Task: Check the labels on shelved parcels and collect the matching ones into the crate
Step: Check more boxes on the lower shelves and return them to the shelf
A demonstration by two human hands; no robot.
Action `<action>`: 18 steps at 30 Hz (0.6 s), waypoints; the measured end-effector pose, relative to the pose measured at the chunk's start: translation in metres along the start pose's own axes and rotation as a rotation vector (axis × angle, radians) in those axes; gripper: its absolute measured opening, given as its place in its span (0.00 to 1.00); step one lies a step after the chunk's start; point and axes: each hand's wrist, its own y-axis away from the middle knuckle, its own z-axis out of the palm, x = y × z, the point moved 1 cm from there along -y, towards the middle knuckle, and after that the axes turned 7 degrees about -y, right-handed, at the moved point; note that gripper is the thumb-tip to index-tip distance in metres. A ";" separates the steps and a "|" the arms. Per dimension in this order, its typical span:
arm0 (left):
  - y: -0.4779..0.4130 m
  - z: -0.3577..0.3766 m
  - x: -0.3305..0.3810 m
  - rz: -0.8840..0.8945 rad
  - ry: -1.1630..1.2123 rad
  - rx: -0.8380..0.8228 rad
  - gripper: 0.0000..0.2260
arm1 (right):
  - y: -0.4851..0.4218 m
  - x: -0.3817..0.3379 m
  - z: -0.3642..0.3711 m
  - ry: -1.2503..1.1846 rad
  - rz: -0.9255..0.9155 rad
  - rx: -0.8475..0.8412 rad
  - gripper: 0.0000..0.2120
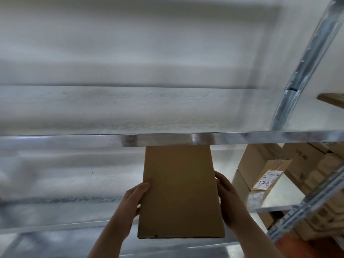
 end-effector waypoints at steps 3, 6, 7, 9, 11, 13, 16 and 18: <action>0.003 -0.001 -0.008 0.003 0.025 0.043 0.26 | 0.002 -0.002 -0.003 0.037 0.116 -0.056 0.30; 0.003 -0.004 -0.011 0.059 0.027 0.140 0.16 | -0.003 0.002 -0.013 0.080 0.222 -0.082 0.52; 0.003 -0.005 -0.011 0.089 -0.017 0.189 0.11 | -0.003 0.001 -0.016 0.090 0.214 -0.080 0.51; 0.000 -0.006 -0.009 0.133 -0.175 0.280 0.17 | -0.005 0.000 -0.019 0.082 0.198 -0.059 0.41; -0.003 -0.003 -0.006 0.138 -0.303 0.296 0.20 | -0.004 0.000 -0.017 0.010 0.187 -0.070 0.31; -0.002 0.005 -0.002 0.142 -0.296 0.250 0.13 | -0.001 -0.004 -0.011 -0.047 0.188 -0.072 0.24; 0.000 0.015 0.004 0.102 -0.216 0.173 0.19 | -0.001 -0.004 -0.002 -0.115 0.201 -0.093 0.25; 0.000 0.019 0.010 0.071 -0.218 0.139 0.28 | -0.004 -0.001 0.001 -0.097 0.185 -0.093 0.27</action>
